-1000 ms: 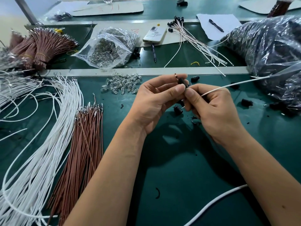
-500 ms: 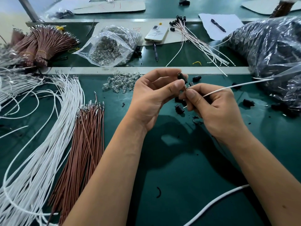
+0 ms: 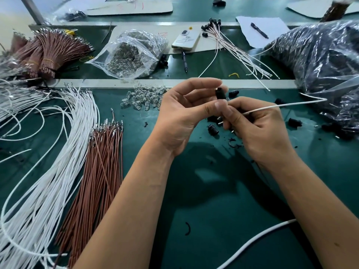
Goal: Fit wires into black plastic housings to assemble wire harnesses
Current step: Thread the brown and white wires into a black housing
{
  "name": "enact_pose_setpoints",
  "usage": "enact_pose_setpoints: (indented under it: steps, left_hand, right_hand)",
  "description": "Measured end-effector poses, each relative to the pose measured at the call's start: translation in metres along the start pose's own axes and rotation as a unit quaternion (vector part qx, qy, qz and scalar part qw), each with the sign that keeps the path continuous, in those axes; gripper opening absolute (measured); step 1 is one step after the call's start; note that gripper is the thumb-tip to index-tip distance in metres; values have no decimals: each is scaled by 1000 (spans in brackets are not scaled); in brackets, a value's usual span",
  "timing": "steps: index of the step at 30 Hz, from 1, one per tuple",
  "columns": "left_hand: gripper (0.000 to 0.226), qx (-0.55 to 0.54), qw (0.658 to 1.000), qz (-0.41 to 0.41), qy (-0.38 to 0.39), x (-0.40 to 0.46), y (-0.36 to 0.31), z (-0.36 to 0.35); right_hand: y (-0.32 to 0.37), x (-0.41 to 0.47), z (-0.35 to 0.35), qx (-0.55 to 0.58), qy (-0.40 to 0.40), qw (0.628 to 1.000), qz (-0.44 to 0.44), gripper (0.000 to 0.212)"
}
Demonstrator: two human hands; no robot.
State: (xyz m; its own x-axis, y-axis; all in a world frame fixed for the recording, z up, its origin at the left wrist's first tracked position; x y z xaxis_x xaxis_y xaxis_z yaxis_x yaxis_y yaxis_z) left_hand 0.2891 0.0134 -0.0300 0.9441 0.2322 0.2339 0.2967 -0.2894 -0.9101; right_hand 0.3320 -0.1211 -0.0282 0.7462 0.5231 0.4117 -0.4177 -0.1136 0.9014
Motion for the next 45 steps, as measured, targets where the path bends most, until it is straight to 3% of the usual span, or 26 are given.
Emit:
enact_pose_setpoints:
  steps: [12,33,42,45]
  left_hand:
    - [19,0,1000,-19,-6,0,-2,0]
    - [28,87,991,-102,-7,-5,-29,-12]
    - [29,73,992,-103,-14,-3,-23,-10]
    - [26,44,998,-44,-30,1,-11,-2]
  right_hand:
    - [-2,1,-1,6,11,1000,-2,14]
    - [11,1,-1,-2,8,1000,28,17]
    - [1,0,5,-40,-1,999,23,13]
    - [-2,1,7,-82,0,997,10,14]
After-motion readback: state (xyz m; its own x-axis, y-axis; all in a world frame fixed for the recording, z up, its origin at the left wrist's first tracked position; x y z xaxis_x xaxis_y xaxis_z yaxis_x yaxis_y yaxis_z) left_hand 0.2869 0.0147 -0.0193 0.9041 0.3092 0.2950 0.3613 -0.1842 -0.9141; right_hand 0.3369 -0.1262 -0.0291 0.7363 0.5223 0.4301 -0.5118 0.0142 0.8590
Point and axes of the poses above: each hand's wrist, its own x-axis towards the middle knuckle, its own z-axis out of the back of the hand, y = z × x, the point moved 9 cm from there along x, towards the middle knuckle, and after that the axes turned 6 degrees about x, right-handed, at the moved point
